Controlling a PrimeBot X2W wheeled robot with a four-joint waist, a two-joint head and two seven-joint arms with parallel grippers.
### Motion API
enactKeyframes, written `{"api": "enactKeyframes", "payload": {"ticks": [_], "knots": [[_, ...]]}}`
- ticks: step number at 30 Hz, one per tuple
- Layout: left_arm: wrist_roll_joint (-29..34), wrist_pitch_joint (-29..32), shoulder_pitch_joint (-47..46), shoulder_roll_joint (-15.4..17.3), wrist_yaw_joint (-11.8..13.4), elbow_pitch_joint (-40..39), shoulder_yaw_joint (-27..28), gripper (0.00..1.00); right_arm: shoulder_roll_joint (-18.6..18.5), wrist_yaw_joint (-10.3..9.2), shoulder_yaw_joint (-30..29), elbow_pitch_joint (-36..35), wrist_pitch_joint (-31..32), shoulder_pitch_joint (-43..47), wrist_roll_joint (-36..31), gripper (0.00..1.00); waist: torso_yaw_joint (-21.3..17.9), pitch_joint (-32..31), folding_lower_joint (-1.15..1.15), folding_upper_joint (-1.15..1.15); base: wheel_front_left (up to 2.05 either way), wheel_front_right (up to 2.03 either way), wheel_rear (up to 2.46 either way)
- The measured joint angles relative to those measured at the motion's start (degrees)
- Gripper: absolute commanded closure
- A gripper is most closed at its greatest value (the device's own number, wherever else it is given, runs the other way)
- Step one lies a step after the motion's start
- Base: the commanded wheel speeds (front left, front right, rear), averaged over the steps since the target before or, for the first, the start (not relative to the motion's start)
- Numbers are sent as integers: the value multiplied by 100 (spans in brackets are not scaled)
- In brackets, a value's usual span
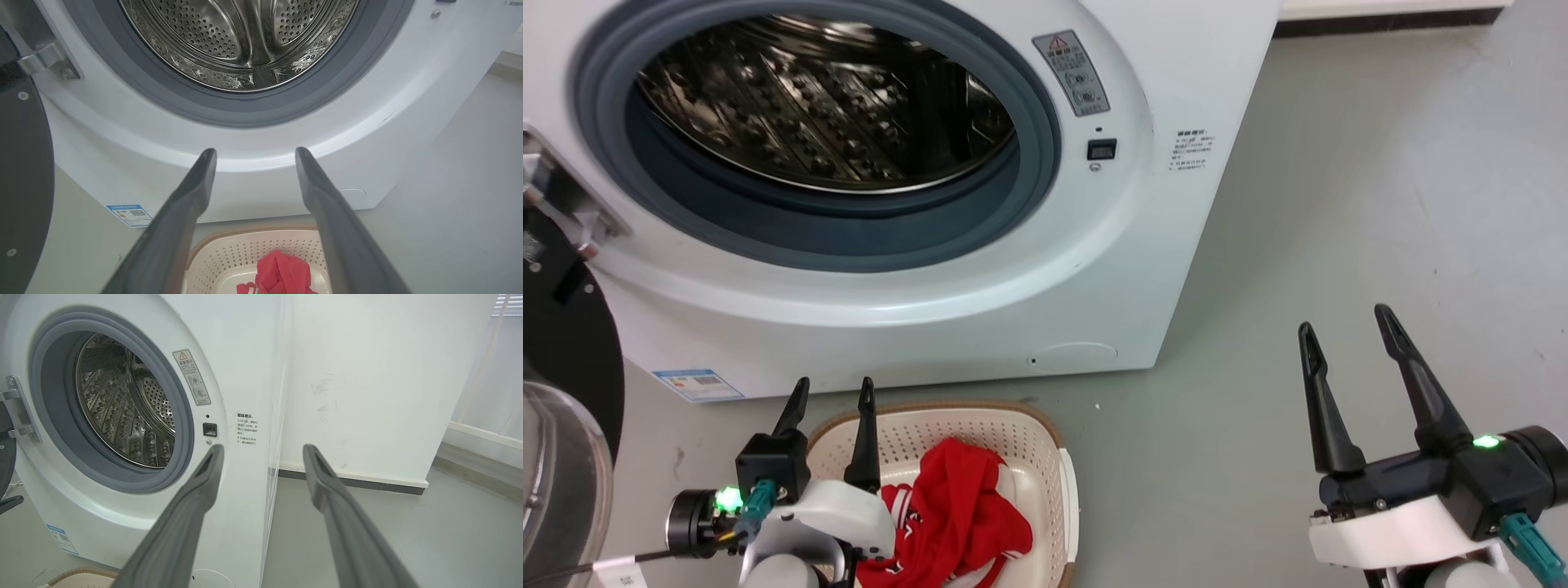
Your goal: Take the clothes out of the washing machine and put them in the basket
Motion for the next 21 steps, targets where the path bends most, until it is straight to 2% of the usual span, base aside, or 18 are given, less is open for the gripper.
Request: {"api": "enactKeyframes", "payload": {"ticks": [9,21], "knots": [[346,0,595,-261,-116,-760,249,0,0,0,-120,113,0,452,-10,0,171,-615,0,0,0,0,0],[532,0,1249,-431,-90,-1652,441,0,0,1,-213,190,0,764,3,0,302,-1144,0,0,0,0,0]]}}
